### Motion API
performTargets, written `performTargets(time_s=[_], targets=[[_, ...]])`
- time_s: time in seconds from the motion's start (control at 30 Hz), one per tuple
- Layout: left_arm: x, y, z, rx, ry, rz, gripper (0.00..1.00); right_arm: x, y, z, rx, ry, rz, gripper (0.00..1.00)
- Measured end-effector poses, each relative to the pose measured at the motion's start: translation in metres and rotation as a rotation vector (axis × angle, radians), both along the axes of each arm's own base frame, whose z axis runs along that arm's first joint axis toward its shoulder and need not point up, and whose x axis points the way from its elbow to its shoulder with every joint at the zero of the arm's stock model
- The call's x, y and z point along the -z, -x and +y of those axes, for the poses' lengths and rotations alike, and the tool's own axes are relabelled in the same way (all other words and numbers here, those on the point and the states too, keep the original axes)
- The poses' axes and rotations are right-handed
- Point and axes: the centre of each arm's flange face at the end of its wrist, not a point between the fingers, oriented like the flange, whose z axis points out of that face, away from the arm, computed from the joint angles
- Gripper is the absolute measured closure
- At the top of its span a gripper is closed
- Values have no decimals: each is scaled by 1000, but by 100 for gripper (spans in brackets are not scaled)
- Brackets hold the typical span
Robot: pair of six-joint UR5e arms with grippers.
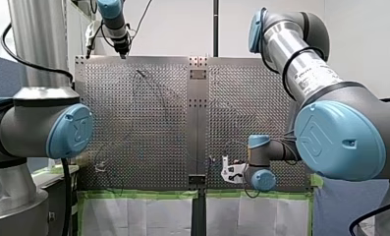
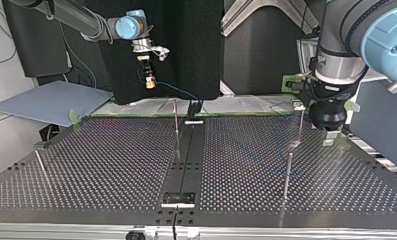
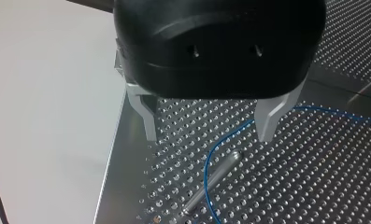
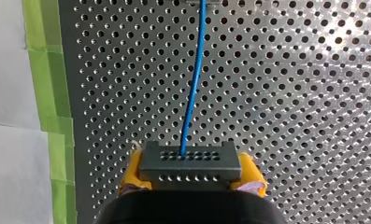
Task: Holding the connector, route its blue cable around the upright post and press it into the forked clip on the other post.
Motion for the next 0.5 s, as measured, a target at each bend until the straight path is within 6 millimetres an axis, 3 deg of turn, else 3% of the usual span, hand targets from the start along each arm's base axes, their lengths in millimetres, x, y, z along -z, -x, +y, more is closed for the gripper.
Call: performTargets(time_s=[0.27, 0.5], targets=[[-2, -3, -4, 32, -5, -25, 0, -1, 0, -1, 0, 3, -2, 100], [1, -13, -21, 107, 6, -60, 0, -2, -2, -1, -3, 0, 0, 100]])
